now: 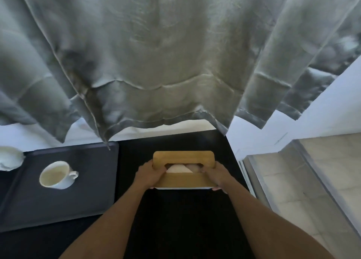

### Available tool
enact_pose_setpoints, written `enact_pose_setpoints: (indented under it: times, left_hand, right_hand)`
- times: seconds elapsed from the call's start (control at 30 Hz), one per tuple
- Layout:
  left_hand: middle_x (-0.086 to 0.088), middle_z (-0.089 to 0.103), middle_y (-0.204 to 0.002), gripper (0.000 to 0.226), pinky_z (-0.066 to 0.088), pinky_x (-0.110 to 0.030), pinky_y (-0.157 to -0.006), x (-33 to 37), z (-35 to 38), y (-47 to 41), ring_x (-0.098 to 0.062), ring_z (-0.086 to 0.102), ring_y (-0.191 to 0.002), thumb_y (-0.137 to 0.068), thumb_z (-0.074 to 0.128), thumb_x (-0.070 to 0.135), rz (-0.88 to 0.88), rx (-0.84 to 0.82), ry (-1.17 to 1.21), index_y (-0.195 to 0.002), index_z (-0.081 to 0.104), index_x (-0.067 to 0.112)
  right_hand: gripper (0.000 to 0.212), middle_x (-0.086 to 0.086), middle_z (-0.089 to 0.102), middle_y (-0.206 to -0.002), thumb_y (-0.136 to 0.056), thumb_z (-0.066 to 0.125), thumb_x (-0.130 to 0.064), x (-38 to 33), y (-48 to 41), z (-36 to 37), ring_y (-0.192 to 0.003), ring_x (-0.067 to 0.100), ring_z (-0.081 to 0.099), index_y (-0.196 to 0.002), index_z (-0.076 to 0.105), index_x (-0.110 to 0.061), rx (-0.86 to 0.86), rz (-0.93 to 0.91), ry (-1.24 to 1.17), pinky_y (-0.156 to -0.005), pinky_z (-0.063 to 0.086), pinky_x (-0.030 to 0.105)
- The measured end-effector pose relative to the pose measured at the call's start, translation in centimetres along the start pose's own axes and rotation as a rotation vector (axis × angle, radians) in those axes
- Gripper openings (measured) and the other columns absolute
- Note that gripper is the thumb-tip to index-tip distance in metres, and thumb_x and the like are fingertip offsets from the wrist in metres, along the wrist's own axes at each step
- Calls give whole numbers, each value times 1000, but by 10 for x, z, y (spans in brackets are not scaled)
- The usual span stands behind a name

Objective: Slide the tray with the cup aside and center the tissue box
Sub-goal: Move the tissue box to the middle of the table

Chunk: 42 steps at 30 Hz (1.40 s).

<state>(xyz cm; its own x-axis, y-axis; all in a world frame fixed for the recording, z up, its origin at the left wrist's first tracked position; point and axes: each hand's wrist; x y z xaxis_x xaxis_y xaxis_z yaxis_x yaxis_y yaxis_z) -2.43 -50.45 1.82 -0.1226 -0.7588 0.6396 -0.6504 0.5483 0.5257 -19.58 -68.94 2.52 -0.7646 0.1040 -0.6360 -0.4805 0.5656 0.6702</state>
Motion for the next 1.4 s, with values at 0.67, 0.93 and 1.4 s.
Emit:
enact_pose_setpoints:
  times: [0.67,0.93,1.4]
  left_hand:
    - [-12,59,-120,68,46,-51,-97,10,-29,-53,-31,56,-108,-85,56,55,-36,247,15,-140,40,20]
    - [-11,62,-118,70,47,-44,-94,18,-39,-75,-32,58,-107,-79,53,61,-90,275,6,-134,48,17]
    - [-1,56,-99,59,59,-36,-68,23,-50,-104,-19,59,-78,-77,60,57,-155,230,16,-124,58,20]
  right_hand:
    - [53,-1,49,-109,-84,60,-38,-67,-77,5,-103,26,54,-131,42,-22,10,-170,27,-81,57,47]
    - [52,1,50,-120,-87,60,-38,-79,-98,7,-109,26,52,-133,42,-25,10,-165,-11,-78,58,45]
    - [52,2,46,-118,-91,56,-40,-90,-114,8,-111,27,50,-135,40,-17,8,-122,32,-71,60,45]
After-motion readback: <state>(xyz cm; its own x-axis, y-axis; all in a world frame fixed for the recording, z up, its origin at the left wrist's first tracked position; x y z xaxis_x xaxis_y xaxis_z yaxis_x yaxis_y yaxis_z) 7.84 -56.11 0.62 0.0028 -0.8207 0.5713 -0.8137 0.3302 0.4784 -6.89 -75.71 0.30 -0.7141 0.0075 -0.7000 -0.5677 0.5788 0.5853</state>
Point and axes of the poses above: each hand's wrist, its own y-axis away from the middle knuckle, its own z-axis out of the palm, x = y × z
